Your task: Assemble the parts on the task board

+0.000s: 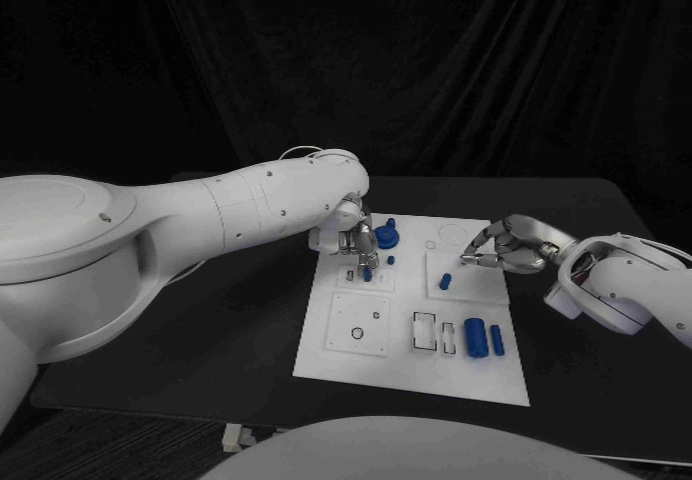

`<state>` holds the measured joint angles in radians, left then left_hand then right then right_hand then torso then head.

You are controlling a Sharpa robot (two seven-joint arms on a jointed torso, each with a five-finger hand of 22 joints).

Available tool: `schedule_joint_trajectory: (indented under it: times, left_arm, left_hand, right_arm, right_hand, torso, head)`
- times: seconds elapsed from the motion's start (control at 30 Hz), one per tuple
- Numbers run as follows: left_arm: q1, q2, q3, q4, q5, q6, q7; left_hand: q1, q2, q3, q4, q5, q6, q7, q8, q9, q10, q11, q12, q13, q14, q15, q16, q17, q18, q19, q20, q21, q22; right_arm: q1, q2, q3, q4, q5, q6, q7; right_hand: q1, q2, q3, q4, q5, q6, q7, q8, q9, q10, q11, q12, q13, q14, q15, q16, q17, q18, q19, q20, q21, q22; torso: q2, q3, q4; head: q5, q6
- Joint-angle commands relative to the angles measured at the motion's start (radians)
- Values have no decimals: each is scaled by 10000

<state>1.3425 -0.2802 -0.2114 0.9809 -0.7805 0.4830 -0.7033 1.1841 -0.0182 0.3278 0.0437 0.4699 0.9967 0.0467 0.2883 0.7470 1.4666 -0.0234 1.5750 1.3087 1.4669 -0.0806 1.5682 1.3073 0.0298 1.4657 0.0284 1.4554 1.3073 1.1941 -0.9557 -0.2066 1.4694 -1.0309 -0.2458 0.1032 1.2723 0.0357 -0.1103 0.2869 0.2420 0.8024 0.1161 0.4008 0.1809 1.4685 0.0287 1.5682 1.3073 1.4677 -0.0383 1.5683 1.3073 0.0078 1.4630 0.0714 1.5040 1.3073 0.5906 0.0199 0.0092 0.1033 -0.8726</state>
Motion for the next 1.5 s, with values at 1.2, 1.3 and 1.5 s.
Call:
schedule_joint_trajectory:
  times: [1.2, 1.3, 1.5]
  left_arm:
    - [-19, -1420, 3, 2274, 69, -2622, 0]
    - [-19, -1533, 1, 2443, 27, -2856, 131]
    - [-32, -1732, -2, 2751, -295, -3362, 441]
  left_hand:
    - [35, 69, 1666, -1357, 218, -162, 114, 243, 511, 1042, -12, -42, 2621, 1038, -19, 25, 2635, 24, 519, -14, -138, 1810]
    - [35, 76, 1685, -1356, 188, -173, 118, 244, 524, 1042, -8, -42, 2621, 1038, -16, 25, 2635, 30, 509, -12, -162, 1796]
    - [34, 82, 1700, -1353, 162, -183, 122, 246, 538, 1042, -4, -42, 2621, 1038, -12, 25, 2635, 29, 508, -8, -162, 1798]
  right_arm:
    - [-212, -45, 4, -9, -3, -14, -185]
    - [-213, -50, 4, -2, -3, -60, -163]
    - [-214, -75, 4, 19, -3, -136, -125]
  right_hand:
    - [-72, 46, -63, -8, -44, -24, 7, 11, 17, 1023, 62, 26, 2635, 1030, 78, 25, 2635, 154, 644, 71, -89, 2324]
    - [-72, 46, -63, -8, -44, -24, 7, 11, 17, 1023, 62, 26, 2635, 1030, 78, 25, 2635, 154, 644, 71, -89, 2324]
    - [-65, 45, -66, -13, -43, -26, 7, 10, 17, 1023, 61, 26, 2635, 1030, 78, 25, 2635, 153, 645, 71, -87, 2325]
  torso:
    - [-3, 2, 11]
    - [-5, 2, 7]
    - [-4, 0, 3]
  head:
    - [20, 0]
    - [5, 0]
    - [-8, 0]
